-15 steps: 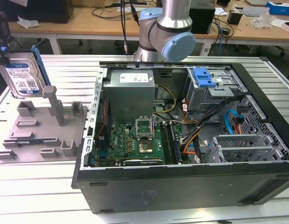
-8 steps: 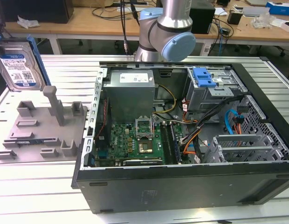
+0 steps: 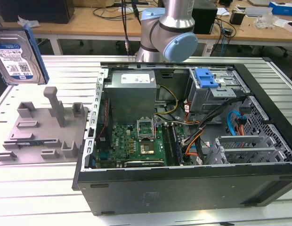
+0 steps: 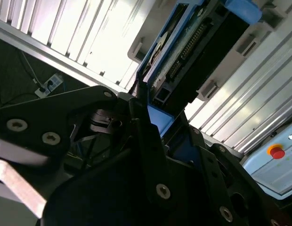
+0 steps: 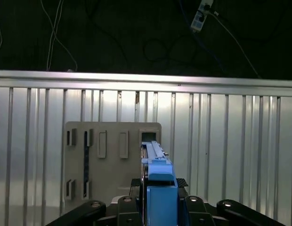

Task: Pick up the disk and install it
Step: 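Pick up the disk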

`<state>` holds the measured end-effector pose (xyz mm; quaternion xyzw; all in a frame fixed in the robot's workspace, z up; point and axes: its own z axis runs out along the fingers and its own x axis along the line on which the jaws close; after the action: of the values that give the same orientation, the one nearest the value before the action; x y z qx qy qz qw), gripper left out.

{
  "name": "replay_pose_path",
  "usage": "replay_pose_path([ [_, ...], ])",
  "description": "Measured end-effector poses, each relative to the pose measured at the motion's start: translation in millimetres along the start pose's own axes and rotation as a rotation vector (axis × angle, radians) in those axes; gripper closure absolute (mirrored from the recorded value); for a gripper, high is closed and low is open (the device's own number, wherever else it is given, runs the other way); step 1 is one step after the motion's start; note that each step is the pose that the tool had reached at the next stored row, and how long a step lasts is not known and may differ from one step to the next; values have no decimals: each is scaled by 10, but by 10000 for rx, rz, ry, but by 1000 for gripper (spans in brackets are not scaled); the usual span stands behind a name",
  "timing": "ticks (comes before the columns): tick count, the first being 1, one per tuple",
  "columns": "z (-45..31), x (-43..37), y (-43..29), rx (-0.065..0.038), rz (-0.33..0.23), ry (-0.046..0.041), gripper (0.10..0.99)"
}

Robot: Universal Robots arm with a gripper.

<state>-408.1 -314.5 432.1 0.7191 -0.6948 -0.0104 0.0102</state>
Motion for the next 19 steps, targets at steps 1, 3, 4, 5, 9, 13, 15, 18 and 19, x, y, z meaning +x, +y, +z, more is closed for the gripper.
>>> replay_pose_path([
  [1, -27, 0, -1, 0, 0, 0, 718],
  [3, -86, 1, -3, 0, 1, -1, 718],
  [4, -112, 1, -4, 0, 0, -1, 718],
  [5, -152, 1, -6, 0, 0, -1, 718],
  [9, -382, 5, -16, 1, 0, -4, 718],
  [13, -470, 101, -68, -2, 0, -1, 718],
  [15, -494, 220, -175, 0, 0, -1, 718],
  [18, -506, 269, -244, -1, 0, -1, 718],
  [19, -510, 284, -268, 0, 1, -2, 718],
])
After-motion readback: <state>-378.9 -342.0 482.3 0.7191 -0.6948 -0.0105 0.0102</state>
